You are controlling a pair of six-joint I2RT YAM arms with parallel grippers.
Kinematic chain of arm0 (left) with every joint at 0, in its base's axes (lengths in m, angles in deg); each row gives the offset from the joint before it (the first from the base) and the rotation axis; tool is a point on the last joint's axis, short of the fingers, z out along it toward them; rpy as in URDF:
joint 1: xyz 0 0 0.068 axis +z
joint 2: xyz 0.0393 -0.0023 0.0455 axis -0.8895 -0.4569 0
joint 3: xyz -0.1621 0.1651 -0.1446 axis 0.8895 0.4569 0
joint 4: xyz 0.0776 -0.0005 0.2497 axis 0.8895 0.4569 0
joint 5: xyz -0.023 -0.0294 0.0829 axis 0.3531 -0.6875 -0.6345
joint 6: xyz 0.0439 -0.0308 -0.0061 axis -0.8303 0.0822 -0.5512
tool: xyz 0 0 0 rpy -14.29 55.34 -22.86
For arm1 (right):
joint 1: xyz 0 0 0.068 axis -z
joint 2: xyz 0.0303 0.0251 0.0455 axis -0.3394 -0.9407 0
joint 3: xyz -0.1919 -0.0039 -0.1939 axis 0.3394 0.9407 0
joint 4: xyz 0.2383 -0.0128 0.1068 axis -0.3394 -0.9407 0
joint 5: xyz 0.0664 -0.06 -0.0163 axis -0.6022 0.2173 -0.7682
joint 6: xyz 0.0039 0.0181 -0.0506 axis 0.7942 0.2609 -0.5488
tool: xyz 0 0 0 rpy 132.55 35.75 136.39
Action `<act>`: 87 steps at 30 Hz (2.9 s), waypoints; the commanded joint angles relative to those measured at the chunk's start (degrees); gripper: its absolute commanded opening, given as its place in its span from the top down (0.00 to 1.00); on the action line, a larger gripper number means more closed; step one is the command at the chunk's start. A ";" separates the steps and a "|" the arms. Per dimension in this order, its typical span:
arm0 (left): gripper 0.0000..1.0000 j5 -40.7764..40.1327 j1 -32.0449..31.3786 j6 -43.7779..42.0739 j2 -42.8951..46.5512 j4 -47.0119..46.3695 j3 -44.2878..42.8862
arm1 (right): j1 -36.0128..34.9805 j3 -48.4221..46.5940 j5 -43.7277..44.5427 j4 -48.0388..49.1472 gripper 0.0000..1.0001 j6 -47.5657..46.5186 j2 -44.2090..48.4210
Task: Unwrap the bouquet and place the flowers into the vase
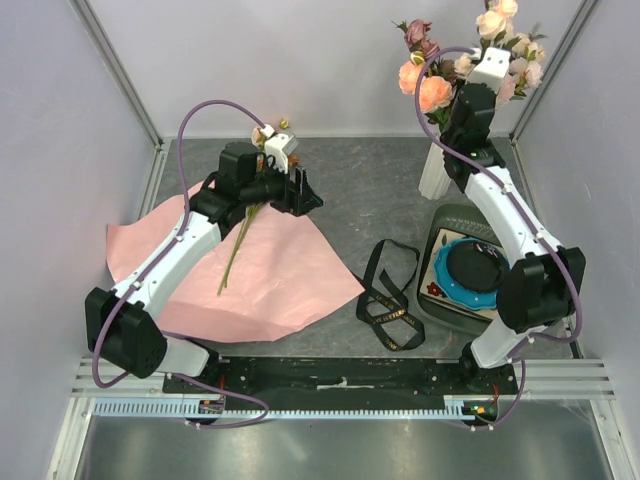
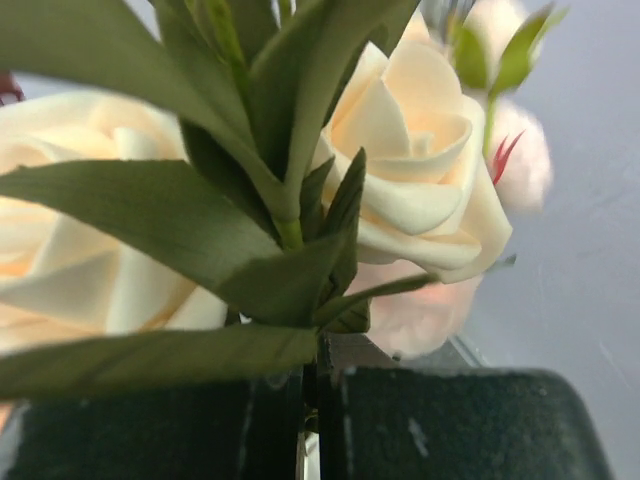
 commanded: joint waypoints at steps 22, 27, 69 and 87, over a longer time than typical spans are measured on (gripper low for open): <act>0.28 -13.00 17.85 7.20 -17.62 14.49 -12.20 | 0.78 7.36 -1.71 -15.32 0.05 15.47 6.61; 0.33 -15.64 20.84 6.33 -24.13 17.57 -15.19 | 0.61 11.57 -4.78 -19.73 0.02 19.60 12.86; 0.98 -25.92 19.53 3.42 -27.41 20.83 -17.84 | -27.17 19.41 -15.51 -21.67 0.04 19.00 17.97; 0.98 -5.45 15.22 4.92 -4.89 4.81 -4.91 | -21.12 10.53 -39.50 -14.65 0.02 45.08 4.09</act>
